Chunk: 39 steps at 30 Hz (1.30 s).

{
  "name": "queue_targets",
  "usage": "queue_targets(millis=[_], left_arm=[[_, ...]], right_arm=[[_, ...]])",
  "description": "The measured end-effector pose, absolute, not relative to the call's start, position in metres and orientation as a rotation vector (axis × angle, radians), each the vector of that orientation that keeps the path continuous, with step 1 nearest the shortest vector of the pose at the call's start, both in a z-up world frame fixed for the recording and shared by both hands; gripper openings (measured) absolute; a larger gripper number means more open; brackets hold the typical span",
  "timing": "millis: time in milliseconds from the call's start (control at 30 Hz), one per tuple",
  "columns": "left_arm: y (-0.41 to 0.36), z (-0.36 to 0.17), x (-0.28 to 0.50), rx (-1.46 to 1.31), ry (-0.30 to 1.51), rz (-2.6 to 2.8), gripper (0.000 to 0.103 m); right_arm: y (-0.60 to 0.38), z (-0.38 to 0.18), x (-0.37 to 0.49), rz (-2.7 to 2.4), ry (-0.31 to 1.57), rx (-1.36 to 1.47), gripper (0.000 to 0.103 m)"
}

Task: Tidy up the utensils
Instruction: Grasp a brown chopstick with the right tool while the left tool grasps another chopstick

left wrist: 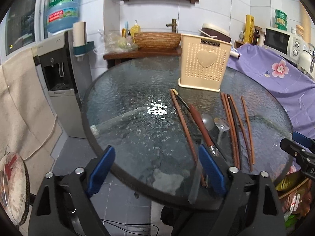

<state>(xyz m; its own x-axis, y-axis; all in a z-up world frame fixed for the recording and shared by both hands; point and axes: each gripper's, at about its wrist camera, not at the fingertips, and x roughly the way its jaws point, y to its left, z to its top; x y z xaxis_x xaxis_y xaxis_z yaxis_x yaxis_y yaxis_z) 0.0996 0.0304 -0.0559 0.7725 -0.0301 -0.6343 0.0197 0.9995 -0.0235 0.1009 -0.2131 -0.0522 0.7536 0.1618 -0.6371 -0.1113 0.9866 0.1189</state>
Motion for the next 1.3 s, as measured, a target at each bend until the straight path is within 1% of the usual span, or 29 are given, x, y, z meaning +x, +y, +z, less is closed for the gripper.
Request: queue_targets(millis=[33,100,133,200,333,467,600,633,733,900,1033,1200,1300], left_arm=[[0.031,-0.056,0.106,-0.015,0.694,-0.032,0.079],[0.032,-0.056,0.118,-0.013,0.706,-0.039,0.075],[0.032,-0.056,0.126,-0.007,0.712,-0.046,0.073],[0.031,-0.057,0.139,0.000,0.728,-0.068,0.067],[0.033,-0.062,0.171,-0.026,0.790,-0.112,0.061],[0.036,-0.065,0.199,-0.038,0.832,-0.124,0.057],[0.031,-0.069,0.218,-0.004,0.860,-0.120,0.048],[0.030,-0.072,0.223,-0.005,0.872,-0.121,0.044],[0.030,-0.075,0.235,-0.017,0.896,-0.125,0.039],[0.030,-0.075,0.247,-0.044,0.908,-0.141,0.037],[0.024,-0.076,0.256,-0.051,0.924,-0.164,0.034],[0.016,-0.078,0.266,-0.037,0.938,-0.172,0.034],[0.013,-0.082,0.272,-0.032,0.952,-0.173,0.032]], right_arm=[[-0.212,-0.052,0.109,0.150,0.710,0.069,0.077],[-0.210,-0.053,0.123,0.157,0.728,0.068,0.070],[-0.211,-0.053,0.130,0.163,0.736,0.075,0.069],[-0.213,-0.055,0.144,0.162,0.753,0.096,0.064],[-0.216,-0.060,0.181,0.146,0.814,0.126,0.058],[-0.221,-0.069,0.222,0.123,0.901,0.141,0.044],[-0.217,-0.072,0.250,0.097,0.937,0.122,0.035],[-0.216,-0.073,0.256,0.089,0.947,0.115,0.034],[-0.214,-0.074,0.267,0.076,0.960,0.114,0.030],[-0.212,-0.076,0.275,0.069,0.971,0.103,0.029],[-0.212,-0.080,0.282,0.062,0.989,0.109,0.025],[-0.211,-0.085,0.288,0.050,1.010,0.105,0.024],[-0.210,-0.086,0.293,0.041,1.011,0.098,0.021]])
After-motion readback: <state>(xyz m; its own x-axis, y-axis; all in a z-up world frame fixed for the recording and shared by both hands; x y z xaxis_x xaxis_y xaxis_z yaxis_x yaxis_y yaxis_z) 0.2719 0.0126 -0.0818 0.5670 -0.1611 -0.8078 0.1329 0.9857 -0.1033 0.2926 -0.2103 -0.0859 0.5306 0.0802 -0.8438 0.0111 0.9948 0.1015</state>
